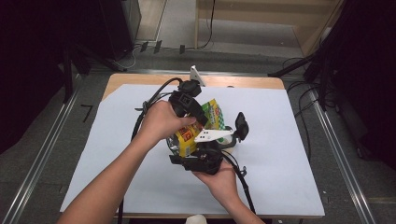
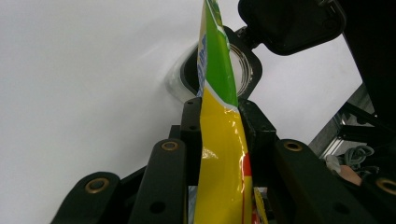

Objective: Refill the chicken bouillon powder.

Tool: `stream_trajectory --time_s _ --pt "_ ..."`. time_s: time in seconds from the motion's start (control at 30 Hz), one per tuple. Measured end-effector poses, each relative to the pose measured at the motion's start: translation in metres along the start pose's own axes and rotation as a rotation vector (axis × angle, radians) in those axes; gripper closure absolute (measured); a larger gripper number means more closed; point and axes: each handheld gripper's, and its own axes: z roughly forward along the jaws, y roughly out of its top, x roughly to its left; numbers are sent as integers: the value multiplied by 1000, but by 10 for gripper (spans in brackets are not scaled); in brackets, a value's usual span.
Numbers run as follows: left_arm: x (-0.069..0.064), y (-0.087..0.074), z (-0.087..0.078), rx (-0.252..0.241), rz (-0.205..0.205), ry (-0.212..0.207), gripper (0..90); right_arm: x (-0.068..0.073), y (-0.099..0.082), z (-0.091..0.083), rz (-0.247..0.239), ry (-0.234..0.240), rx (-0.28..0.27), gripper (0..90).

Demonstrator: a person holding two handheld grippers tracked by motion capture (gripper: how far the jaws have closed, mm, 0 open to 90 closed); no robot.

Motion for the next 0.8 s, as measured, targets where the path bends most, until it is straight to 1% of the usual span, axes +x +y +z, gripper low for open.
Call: stream_trajectory --time_s 0.6,0.8 --pt "-1 0 0 -2 8 3 751 1 -2 0 -1 -7 -5 646" --pt "-2 0 0 -7 8 5 751 0 -1 -1 6 4 -13 648"
